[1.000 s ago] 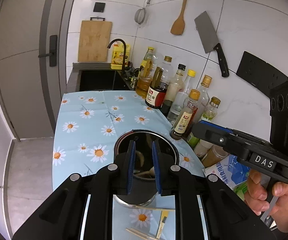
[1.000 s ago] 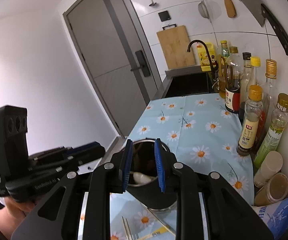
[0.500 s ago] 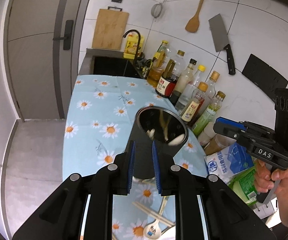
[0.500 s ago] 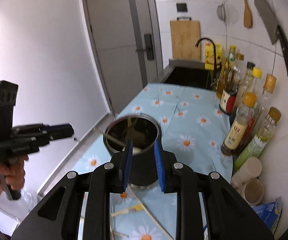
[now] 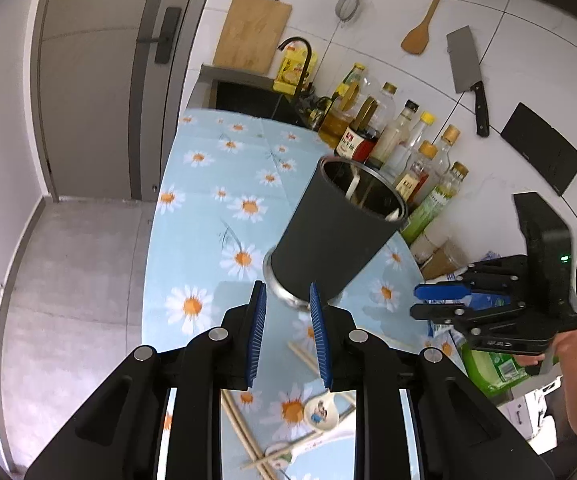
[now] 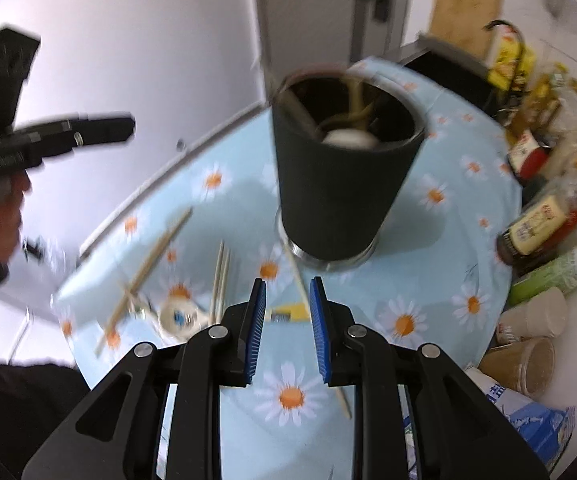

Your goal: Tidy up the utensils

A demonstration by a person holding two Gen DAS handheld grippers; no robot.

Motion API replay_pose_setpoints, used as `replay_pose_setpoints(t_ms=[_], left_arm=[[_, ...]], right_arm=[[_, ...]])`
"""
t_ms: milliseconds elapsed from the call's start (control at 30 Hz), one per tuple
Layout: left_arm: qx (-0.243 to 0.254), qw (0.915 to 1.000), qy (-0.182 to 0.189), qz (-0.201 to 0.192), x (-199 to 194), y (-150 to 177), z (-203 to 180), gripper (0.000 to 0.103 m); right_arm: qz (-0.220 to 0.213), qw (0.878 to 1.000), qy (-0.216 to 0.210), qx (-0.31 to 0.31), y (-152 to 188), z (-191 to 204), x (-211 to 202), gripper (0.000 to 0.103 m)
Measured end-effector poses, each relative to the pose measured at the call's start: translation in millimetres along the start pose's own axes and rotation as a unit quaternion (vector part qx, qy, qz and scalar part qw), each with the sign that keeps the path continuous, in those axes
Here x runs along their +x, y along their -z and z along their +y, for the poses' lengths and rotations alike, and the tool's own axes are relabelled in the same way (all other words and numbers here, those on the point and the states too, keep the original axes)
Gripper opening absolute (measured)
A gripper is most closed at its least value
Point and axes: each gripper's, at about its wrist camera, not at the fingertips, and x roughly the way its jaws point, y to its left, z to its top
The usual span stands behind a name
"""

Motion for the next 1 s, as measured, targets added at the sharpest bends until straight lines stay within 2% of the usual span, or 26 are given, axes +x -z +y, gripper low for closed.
replay_pose_setpoints(t_ms=[200,500,767,933,1000], left_arm=[[-0.030,0.9992,0.004,0.025,5,33,14,0.022],[-0.074,0.9958,-0.001,0.054,9,74,39,0.022],[-0.104,0.9921,-0.009,0.069,5,97,64,0.022],[-0.105,0.9908,-0.010,0.085,7,104,69,0.022],[-0.100,0.9908,-0.009,0.091,9,106,69,0.022]], right_arm=[[0.094,0.995,-0.004,-0.034,4,1,45,0.024],[0.194,0.978,0.024,-0.076,0,-7,98,0.024],[0.253,0.963,0.018,-0.092,0,-6,129,0.024],[0.275,0.958,0.013,-0.084,-4,-12,140,0.019],[0.281,0.956,0.003,-0.084,-4,-13,143,0.012]])
